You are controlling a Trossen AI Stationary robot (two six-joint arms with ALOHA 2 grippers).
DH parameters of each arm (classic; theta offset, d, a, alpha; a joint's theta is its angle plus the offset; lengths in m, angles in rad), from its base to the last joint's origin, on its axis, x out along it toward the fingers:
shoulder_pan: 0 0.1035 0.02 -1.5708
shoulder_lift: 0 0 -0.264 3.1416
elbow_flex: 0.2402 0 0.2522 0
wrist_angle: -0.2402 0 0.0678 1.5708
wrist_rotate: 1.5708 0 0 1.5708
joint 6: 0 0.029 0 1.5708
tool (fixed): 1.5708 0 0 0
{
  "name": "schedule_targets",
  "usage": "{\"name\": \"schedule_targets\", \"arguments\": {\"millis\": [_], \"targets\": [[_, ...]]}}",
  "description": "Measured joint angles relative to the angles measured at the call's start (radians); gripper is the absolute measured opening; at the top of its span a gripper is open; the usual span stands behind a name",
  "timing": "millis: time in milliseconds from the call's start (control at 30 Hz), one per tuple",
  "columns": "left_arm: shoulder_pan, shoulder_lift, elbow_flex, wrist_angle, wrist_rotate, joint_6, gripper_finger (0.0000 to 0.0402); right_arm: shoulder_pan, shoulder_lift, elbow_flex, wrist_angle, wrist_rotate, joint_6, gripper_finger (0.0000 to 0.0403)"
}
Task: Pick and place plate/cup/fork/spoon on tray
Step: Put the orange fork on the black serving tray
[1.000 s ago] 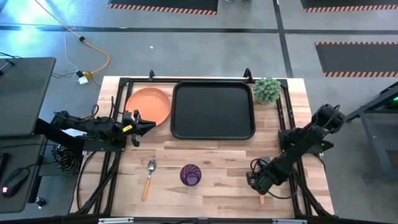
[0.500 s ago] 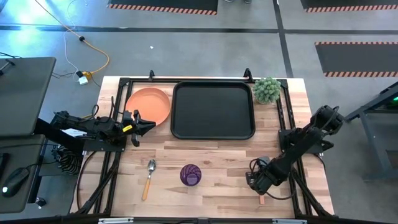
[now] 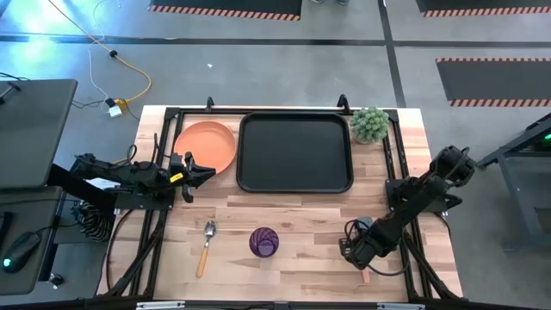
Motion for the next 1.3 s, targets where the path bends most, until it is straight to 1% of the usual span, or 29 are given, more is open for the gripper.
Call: {"name": "schedule_targets", "arguments": {"millis": [33, 200, 333, 533, 667, 867, 1033, 1300], "targets": [[0.000, 0.000, 0.000, 0.000, 0.000, 0.000, 0.0033, -0.001, 0.000, 0.000, 0.000, 0.000, 0.000, 0.0012], [0.000, 0.000, 0.000, 0.000, 0.000, 0.000, 0.0033, -0.020, 0.001, 0.006, -0.011, -0.019, 0.000, 0.0024], [0.000, 0.000, 0.000, 0.000, 0.001, 0.000, 0.0033, -0.029, -0.005, 0.043, -0.077, -0.023, -0.001, 0.0008], [0.000, 0.000, 0.000, 0.000, -0.003, 0.000, 0.0033, -0.035, -0.013, 0.117, -0.164, -0.023, 0.000, 0.0006], [0.000, 0.000, 0.000, 0.001, -0.021, 0.000, 0.0033, -0.056, -0.014, 0.171, -0.204, 0.007, -0.002, 0.0005], [0.000, 0.000, 0.000, 0.001, -0.023, -0.001, 0.0033, -0.117, -0.015, 0.269, -0.297, 0.110, -0.033, 0.0005], [0.000, 0.000, 0.000, 0.001, -0.022, -0.002, 0.0033, -0.191, -0.016, 0.335, -0.380, 0.174, -0.105, 0.0005], [0.000, 0.000, 0.000, 0.002, -0.021, -0.002, 0.0033, -0.363, -0.026, 0.358, -0.405, 0.204, -0.349, 0.0006]]}}
